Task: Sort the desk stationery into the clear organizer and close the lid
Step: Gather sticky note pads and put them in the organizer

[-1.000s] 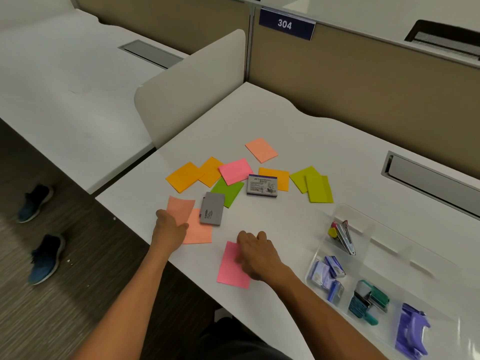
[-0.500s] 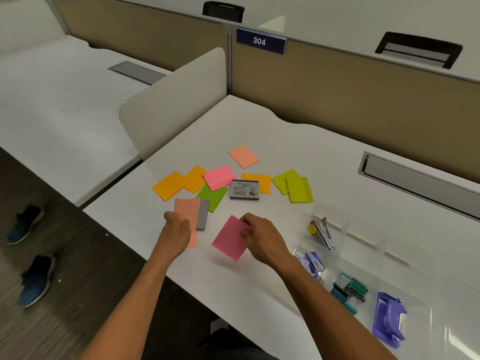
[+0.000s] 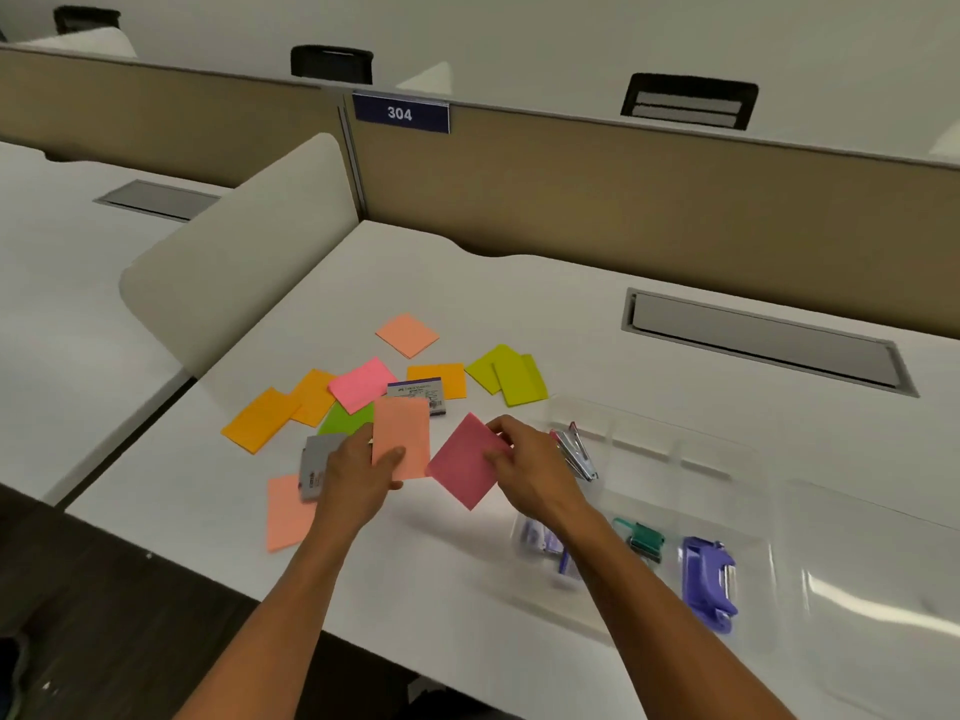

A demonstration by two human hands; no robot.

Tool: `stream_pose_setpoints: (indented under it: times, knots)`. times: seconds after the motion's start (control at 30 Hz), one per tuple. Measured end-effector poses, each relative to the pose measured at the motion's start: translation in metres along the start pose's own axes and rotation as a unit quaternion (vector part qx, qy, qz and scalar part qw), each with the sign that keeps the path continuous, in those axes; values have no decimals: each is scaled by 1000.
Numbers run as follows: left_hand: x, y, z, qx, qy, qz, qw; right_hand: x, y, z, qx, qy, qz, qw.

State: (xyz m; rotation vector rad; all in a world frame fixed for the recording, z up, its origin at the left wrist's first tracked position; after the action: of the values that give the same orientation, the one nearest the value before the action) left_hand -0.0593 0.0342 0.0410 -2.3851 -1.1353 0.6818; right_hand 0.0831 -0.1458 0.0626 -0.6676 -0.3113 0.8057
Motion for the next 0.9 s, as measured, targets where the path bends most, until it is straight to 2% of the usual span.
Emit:
stream_pose_setpoints:
  times: [0.4,0.7,0.9]
  knots:
    - [-8,100,-75,2,57,111,992,-42,-103,-63,34,68,-140,987]
    - [-33,185,-123,-9,92,200,975,-88,-167,-124,48,152,-277,948]
    - [-52,237,-137,22,88,248,965,-104,-184,-142,35,162,-303,939]
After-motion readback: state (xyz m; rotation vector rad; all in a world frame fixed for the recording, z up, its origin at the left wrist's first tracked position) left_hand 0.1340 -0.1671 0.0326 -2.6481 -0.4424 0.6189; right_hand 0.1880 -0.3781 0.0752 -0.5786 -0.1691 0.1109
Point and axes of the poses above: each hand's wrist, its own x-axis towards the middle knuckle, its own y-axis out of the palm, z = x × y, the point moved 10 cm from there along x, towards the middle knuckle, and after that the axes turned 8 degrees about -y, right-handed, at the moved point
